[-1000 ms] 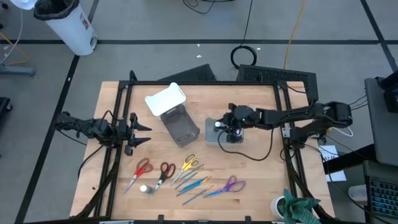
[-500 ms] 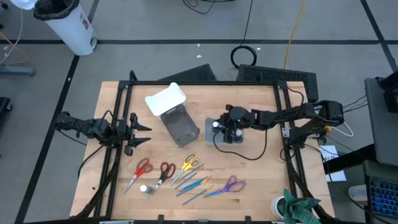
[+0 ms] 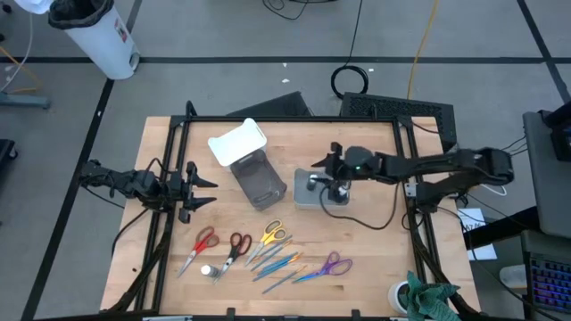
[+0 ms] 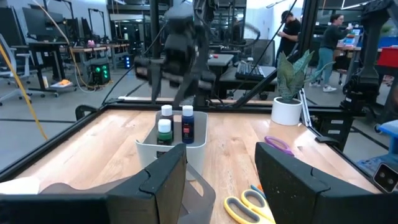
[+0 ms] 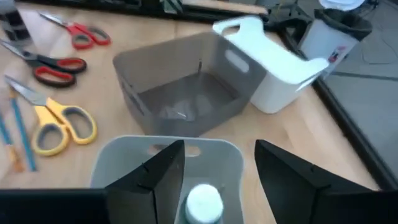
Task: Pick & Place Paint Supplies
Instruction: Put the gray paint bottle into the gray bin
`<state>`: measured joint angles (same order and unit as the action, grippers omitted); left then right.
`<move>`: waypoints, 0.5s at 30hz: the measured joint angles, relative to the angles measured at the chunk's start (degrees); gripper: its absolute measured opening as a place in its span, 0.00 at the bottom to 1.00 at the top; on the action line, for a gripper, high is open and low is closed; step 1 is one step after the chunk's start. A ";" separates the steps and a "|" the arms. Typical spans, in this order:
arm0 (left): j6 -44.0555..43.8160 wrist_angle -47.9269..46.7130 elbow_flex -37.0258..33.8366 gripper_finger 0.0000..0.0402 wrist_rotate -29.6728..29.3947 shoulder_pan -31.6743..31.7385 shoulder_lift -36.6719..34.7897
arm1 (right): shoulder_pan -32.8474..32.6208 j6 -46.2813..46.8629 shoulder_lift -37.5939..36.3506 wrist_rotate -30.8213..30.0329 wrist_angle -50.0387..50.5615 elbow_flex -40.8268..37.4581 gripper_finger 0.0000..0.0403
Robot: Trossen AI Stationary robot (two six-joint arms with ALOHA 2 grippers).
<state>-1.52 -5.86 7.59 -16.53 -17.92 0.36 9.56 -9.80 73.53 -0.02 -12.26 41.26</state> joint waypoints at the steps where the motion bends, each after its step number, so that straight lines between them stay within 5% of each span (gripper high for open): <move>1: -0.01 0.00 0.00 0.50 0.00 0.00 0.00 | -0.07 0.11 -1.97 0.08 1.27 0.04 0.47; 15: 0.00 -0.01 0.00 0.50 0.00 -0.01 0.00 | -10.64 2.04 -27.30 0.33 27.38 -0.32 0.47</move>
<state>-1.52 -5.87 7.59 -16.53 -17.93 0.36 -1.08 -7.75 46.23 0.31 15.12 40.94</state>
